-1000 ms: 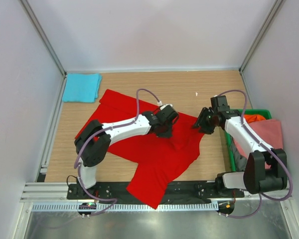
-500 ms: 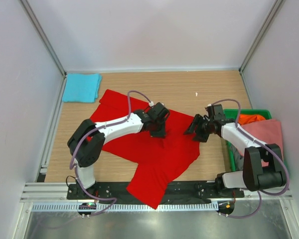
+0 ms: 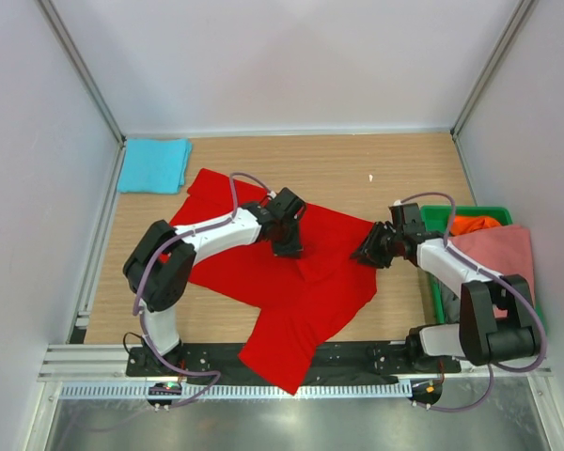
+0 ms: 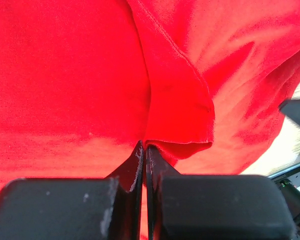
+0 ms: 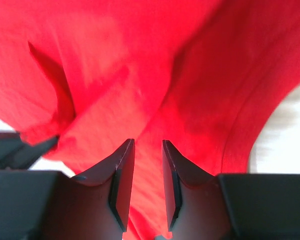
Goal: Fold and stack the t-shirts
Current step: Fold the tshirt
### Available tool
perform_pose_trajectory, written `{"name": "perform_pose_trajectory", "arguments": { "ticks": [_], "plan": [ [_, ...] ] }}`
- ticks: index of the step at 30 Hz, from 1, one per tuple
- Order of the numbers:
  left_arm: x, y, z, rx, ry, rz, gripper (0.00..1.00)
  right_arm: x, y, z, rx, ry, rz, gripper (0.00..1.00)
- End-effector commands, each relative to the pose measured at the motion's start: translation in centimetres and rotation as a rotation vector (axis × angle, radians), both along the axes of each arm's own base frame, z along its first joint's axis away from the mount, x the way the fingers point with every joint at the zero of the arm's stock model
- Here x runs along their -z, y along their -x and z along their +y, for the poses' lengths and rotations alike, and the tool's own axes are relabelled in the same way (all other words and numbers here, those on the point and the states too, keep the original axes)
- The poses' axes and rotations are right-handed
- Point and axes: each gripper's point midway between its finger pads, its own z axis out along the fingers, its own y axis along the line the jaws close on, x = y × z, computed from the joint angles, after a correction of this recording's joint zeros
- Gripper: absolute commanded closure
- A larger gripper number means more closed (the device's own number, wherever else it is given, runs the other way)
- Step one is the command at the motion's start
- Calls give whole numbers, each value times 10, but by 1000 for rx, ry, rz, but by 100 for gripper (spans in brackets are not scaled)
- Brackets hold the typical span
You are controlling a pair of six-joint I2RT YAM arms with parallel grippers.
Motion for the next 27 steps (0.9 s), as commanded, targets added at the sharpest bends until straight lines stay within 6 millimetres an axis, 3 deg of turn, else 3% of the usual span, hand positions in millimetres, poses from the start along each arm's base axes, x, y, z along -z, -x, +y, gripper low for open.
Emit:
{"name": "perform_pose_trajectory", "arguments": {
  "ticks": [1,8,13,19,27],
  "plan": [
    [-9,3,-2,21,28,4,100,-15,-37,-7,54,45,-85,66],
    [1,9,3,33,17,43,100,-28,-60,-18,102,77,-121,71],
    [7,15,12,24,14,67,100,-27,-79,-18,115,80,-118,75],
    [11,14,15,20,13,75,100,-9,-88,-27,133,101,-84,77],
    [14,7,7,49,32,87,100,26,-81,-50,146,195,-14,78]
  ]
}}
